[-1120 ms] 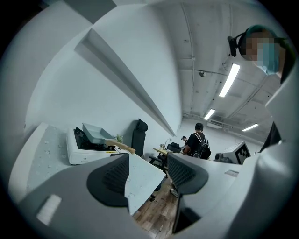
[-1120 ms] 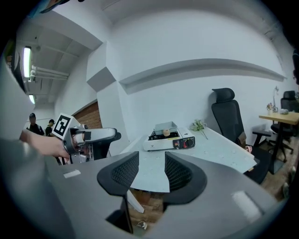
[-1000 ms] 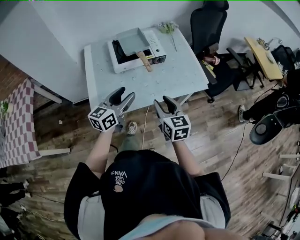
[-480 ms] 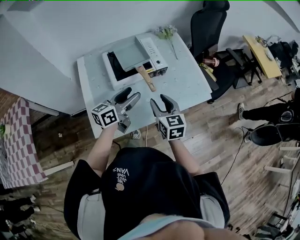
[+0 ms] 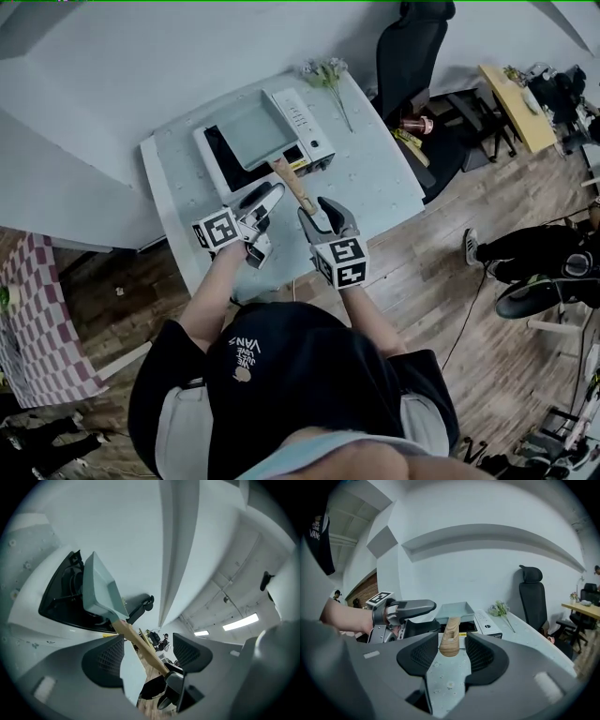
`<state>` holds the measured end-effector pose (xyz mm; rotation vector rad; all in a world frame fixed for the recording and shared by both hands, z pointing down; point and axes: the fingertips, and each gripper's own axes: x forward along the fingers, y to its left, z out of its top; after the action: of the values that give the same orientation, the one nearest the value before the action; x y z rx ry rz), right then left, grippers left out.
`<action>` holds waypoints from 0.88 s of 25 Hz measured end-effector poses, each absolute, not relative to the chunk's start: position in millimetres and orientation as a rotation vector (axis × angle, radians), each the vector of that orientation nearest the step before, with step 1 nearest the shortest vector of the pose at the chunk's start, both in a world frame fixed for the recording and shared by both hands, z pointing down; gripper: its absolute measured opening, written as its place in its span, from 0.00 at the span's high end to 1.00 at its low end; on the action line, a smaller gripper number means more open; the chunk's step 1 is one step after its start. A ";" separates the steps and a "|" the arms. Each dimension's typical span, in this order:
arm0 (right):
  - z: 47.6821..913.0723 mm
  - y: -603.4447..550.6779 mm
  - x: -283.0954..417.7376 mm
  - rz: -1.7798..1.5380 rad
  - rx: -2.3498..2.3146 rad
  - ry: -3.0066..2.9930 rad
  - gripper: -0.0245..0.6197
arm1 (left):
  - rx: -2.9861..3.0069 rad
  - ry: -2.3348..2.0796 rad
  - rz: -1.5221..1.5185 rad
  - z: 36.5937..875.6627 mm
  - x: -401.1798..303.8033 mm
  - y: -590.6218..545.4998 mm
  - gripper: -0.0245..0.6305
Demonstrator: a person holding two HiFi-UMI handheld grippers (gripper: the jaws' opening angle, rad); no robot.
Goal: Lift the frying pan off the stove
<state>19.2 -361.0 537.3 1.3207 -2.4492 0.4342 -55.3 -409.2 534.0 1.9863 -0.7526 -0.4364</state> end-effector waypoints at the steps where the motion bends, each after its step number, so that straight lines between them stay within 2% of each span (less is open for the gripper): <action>1: 539.6 -362.4 17.6 0.439 1.309 -2.443 0.69 | 1.967 -0.744 -0.441 537.6 -54.7 -414.7 0.50; 10: 548.5 -368.0 15.3 0.455 1.271 -2.407 0.69 | 1.829 -0.664 -0.496 565.9 -42.5 -455.9 0.49; 13: 549.4 -367.1 15.2 0.442 1.275 -2.405 0.75 | 1.801 -0.635 -0.543 566.1 -36.8 -465.5 0.49; 22: 559.4 -363.4 17.8 0.455 1.280 -2.393 0.76 | 1.760 -0.668 -0.563 571.8 -31.6 -487.4 0.49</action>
<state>17.8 -363.4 559.4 1.2804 -2.3929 0.4545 -31.6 -487.4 571.8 1.7597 -0.6678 -0.5625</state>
